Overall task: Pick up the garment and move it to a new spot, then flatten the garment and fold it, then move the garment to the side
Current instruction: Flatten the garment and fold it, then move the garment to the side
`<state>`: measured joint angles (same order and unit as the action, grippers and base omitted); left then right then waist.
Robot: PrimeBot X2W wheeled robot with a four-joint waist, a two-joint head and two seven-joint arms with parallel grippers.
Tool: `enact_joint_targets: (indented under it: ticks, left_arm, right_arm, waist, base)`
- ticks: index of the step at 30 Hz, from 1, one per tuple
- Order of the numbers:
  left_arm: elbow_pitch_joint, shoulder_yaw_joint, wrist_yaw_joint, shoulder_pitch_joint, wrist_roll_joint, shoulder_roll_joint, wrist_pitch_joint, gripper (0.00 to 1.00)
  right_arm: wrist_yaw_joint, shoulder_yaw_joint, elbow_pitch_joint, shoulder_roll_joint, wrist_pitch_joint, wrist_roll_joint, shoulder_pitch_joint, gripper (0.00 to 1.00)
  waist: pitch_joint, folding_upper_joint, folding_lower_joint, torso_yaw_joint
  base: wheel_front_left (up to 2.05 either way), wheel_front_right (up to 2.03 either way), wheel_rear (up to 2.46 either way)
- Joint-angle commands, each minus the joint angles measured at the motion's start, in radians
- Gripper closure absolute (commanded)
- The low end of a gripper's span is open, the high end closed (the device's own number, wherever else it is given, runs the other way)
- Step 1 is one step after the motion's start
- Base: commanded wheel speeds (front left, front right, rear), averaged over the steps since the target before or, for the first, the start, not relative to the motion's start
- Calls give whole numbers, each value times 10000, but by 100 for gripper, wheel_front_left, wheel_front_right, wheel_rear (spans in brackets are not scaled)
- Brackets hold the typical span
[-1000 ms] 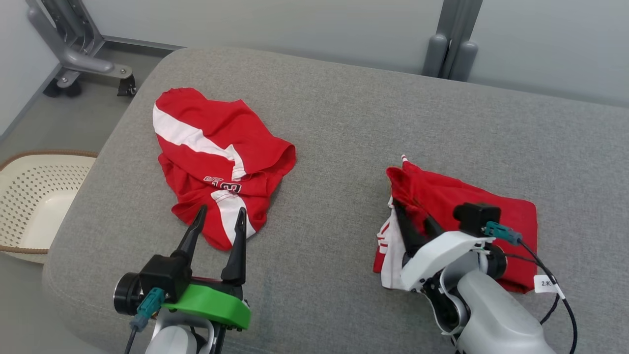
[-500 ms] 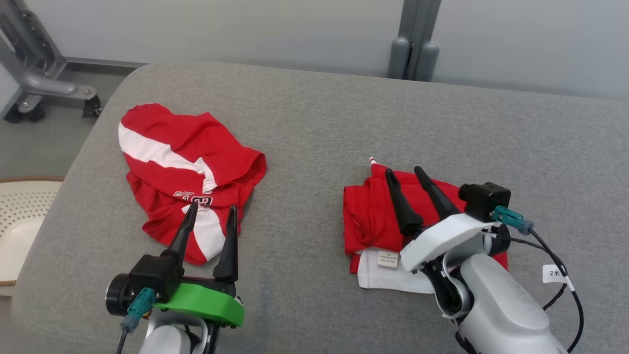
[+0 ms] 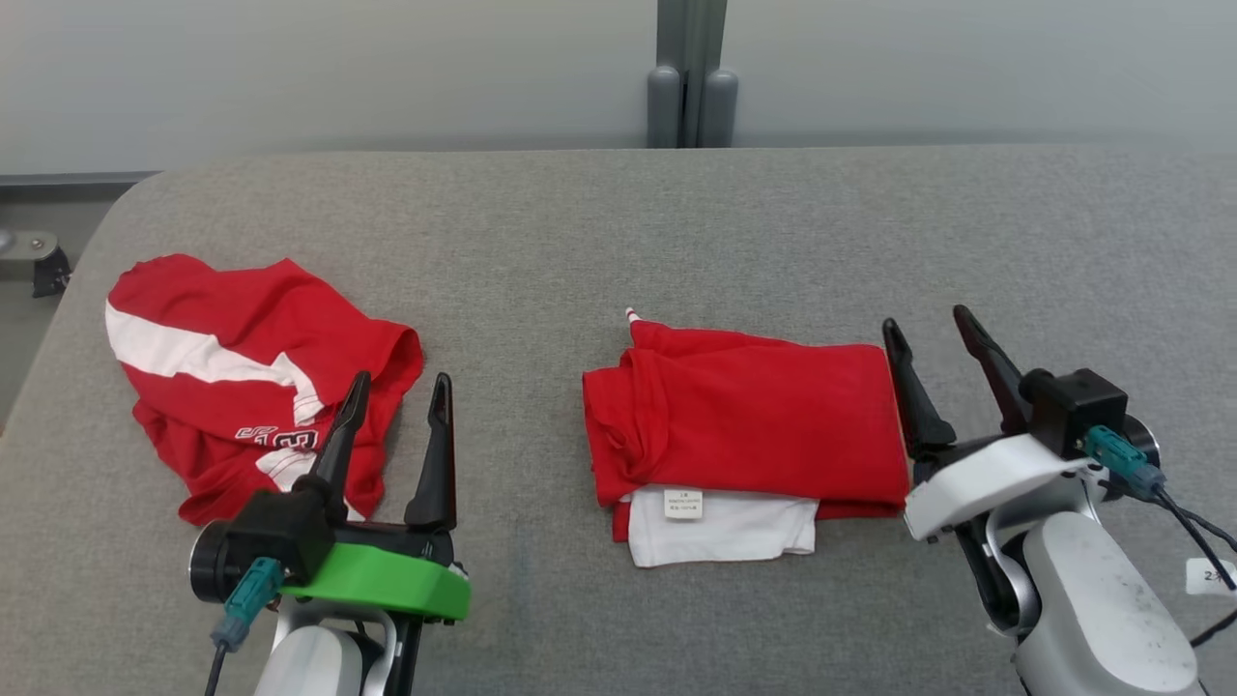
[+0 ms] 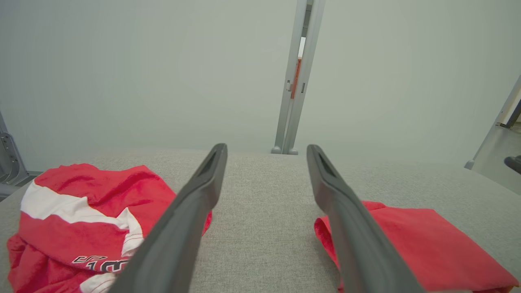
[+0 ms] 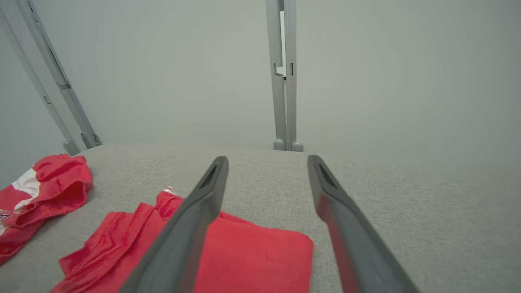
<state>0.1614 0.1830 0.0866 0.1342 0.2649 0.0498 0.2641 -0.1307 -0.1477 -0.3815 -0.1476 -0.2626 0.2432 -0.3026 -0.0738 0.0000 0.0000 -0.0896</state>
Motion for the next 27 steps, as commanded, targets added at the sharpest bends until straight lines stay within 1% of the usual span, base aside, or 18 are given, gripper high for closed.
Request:
enact_joint_targets:
  ticks: [1,9,13,21,27]
  left_arm:
    - [-57,-48,-9,59,43,18,2,0]
    - [-243,-103,-36,-214,-48,20,2,0]
    - [-115,-135,-64,-348,-115,20,2,0]
    - [-56,-139,-86,-304,-166,20,2,0]
    - [-82,-2,-68,-187,-129,20,2,0]
  right_arm:
    - [0,199,140,-121,-29,-91,285,0]
    - [0,876,1050,165,-29,-795,1078,0]
    - [0,994,1372,337,-29,-1107,1318,0]
    - [0,1080,1435,506,-29,-1356,1334,0]
    - [0,1086,1092,508,-29,-1432,1198,0]
  waist:
    - [-57,0,0,266]
    - [-64,0,0,574]
    - [-73,0,0,662]
    - [-88,0,0,621]
    - [-202,0,0,483]
  base:
    - [0,0,0]
    - [0,0,0]
    - [0,0,0]
    - [0,0,0]
    - [0,0,0]
